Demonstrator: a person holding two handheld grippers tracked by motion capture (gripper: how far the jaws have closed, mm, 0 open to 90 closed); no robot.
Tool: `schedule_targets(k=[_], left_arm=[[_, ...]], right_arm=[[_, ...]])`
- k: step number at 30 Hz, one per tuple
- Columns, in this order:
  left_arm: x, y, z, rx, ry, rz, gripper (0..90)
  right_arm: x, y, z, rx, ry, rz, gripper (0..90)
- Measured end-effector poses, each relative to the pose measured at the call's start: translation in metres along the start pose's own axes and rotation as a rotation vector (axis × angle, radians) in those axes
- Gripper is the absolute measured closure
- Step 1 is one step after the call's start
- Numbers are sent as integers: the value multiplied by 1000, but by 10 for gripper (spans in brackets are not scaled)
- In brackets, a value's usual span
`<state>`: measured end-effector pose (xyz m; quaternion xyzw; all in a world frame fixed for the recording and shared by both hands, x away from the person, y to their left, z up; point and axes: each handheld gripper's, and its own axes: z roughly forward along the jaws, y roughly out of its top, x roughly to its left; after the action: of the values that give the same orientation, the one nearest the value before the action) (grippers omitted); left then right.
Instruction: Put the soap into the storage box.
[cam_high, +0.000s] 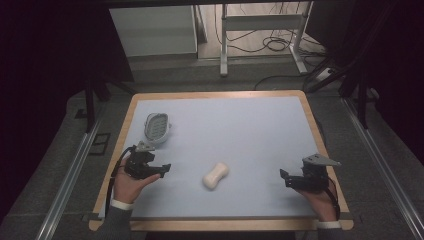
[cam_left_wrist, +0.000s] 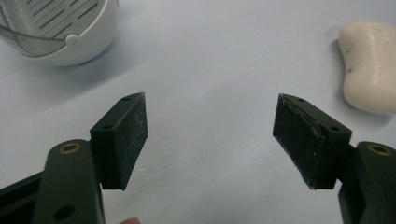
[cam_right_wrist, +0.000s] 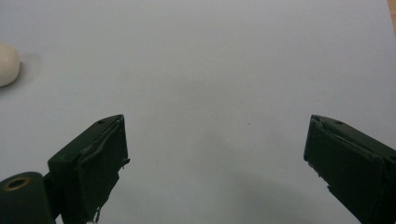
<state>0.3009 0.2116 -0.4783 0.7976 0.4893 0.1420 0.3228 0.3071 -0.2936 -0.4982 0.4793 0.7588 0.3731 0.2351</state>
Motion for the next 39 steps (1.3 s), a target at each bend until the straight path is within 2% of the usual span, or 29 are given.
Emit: schedule_targets(k=[10,18,19,27,33,39], left_arm=[[-17,24,-3,18,-33,57,256],[-38,35,11,71,-60,98,256],[-44,37,16,82,-70,108,256],[-62,46,24,89,-93,140,256],[-79,50,35,120,-106,176,255],[-92,53,46,142,-118,193,258]], right_arm=[[0,-1,-1,4,-14,-13,63],[-3,-2,-3,3,-27,-8,69],[-3,-2,-3,3,-26,-6,69],[-4,-3,-3,13,-31,-9,70],[-4,-3,-2,15,-34,-10,73],[-5,-4,-2,20,-37,-8,73]])
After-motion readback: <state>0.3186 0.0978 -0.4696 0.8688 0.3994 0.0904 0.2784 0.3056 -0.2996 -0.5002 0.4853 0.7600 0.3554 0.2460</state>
